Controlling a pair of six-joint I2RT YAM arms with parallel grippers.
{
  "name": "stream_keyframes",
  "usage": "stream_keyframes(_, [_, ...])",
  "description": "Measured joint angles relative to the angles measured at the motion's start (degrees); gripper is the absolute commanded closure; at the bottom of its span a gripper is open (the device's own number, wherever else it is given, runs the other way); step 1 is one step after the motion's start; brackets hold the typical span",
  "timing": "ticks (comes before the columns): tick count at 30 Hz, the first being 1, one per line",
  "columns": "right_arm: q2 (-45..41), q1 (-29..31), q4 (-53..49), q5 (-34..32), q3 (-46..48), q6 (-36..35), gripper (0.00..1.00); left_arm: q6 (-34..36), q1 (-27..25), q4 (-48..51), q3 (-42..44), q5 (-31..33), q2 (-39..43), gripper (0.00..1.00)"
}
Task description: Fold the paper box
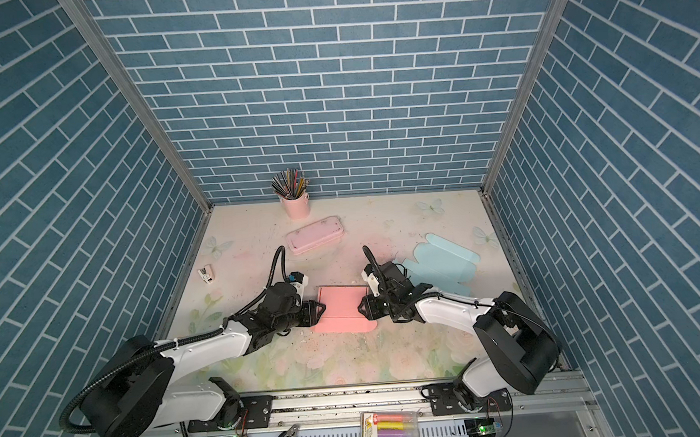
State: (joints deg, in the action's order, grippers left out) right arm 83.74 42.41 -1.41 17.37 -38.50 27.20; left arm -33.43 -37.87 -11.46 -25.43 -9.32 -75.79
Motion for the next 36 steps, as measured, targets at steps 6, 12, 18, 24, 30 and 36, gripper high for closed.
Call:
stream_keyframes(6, [2.29, -0.68, 1.84, 1.27, -0.55, 0.00, 0.58, 0.02, -0.02, 0.00, -0.92, 0.24, -1.25, 0.55])
stream_keyframes(12, [5.75, -1.36, 2.95, 1.64, -3.56, 0.00, 0.58, 0.83, 0.94, 0.09, -2.86, 0.24, -3.21, 0.56])
stream_keyframes(18, [9.92, -2.40, 3.78, 2.40, -7.48, -0.20, 0.58, 2.25, 3.89, 1.18, -6.16, 0.02, -5.84, 0.56])
stream_keyframes(24, [15.34, -4.15, 3.61, 2.86, -13.62, -0.90, 0.58, 3.98, 6.78, 1.49, -9.64, -0.28, -9.33, 0.56])
stream_keyframes(30, [18.08, -4.96, 3.58, 3.19, -16.87, -1.73, 0.58, 5.09, 8.74, 1.22, -11.65, -1.03, -11.89, 0.56])
stream_keyframes(36, [18.36, -5.01, 3.61, 3.13, -17.09, -1.77, 0.53, 5.40, 9.09, 1.09, -11.87, -1.09, -12.09, 0.54])
